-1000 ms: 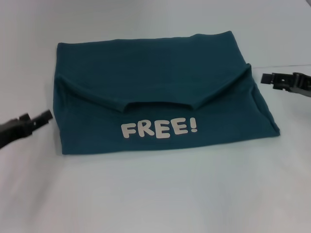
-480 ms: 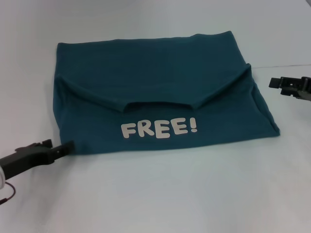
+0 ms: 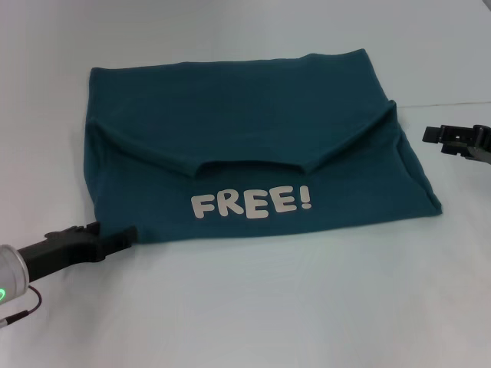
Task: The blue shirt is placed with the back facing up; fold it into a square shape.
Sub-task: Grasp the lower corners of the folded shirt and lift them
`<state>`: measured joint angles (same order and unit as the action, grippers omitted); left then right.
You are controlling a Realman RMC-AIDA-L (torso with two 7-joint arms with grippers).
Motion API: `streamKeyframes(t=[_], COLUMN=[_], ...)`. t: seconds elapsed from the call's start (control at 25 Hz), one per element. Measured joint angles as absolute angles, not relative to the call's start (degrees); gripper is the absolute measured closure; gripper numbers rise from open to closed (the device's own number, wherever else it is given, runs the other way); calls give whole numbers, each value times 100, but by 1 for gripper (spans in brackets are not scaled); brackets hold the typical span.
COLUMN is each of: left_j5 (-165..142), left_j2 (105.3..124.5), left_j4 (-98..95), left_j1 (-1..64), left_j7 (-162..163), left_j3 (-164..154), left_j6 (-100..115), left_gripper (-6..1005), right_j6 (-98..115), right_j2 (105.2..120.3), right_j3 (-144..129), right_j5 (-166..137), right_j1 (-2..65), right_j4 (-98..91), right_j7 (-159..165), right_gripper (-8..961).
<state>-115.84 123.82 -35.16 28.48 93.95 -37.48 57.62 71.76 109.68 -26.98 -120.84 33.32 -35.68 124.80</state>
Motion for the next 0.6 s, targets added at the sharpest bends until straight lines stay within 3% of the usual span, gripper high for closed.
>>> streamKeyframes(t=[0.32, 0.6], left_j5=[-11584, -11584], left_j2=[12384, 12384], left_j4=[-3515, -3529], left_j1=[2857, 2857], left_j7=[9404, 9411], left_j3=[-3768, -3779], left_j6=[5722, 5626], left_gripper=[255, 373], right_j6=[7166, 7148], right_j2=[10968, 10968], right_j3=[-2698, -2687], right_j5=[-12094, -12094], right_j1=[3319, 3321], right_j4=[-3568, -3568], right_j7=[12471, 12456], right_gripper=[307, 306])
